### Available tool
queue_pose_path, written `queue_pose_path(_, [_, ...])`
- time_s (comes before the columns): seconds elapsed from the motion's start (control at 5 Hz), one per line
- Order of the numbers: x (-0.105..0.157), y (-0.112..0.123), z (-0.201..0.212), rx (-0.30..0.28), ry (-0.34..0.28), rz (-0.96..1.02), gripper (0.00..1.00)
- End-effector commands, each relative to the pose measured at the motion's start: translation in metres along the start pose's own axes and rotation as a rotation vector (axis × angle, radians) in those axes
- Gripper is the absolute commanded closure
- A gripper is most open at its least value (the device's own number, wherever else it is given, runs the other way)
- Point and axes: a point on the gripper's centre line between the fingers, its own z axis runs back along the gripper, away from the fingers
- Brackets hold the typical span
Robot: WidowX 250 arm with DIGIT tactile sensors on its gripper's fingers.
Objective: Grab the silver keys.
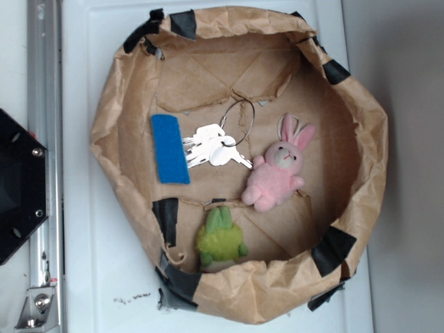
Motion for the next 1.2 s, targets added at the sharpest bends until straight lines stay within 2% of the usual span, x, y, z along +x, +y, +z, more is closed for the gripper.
queue_pose_path(0.0, [0.000,0.000,0.000,0.000,0.000,0.000,0.00])
queue_pose_path(0.2, [0.048,-0.013,-0.015,0.043,-0.050,0.198,0.00])
queue_pose_path(0.4, [0.078,-0.009,-0.051,0.147,-0.084,0.373,0.00])
queue_pose_path(0.6, [0.092,0.005,-0.064,0.163,-0.138,0.468,0.00])
queue_pose_path(0.8, [0.103,0.020,-0.088,0.134,-0.156,0.517,0.00])
queue_pose_path(1.0, [0.110,0.034,-0.108,0.082,-0.155,0.546,0.00])
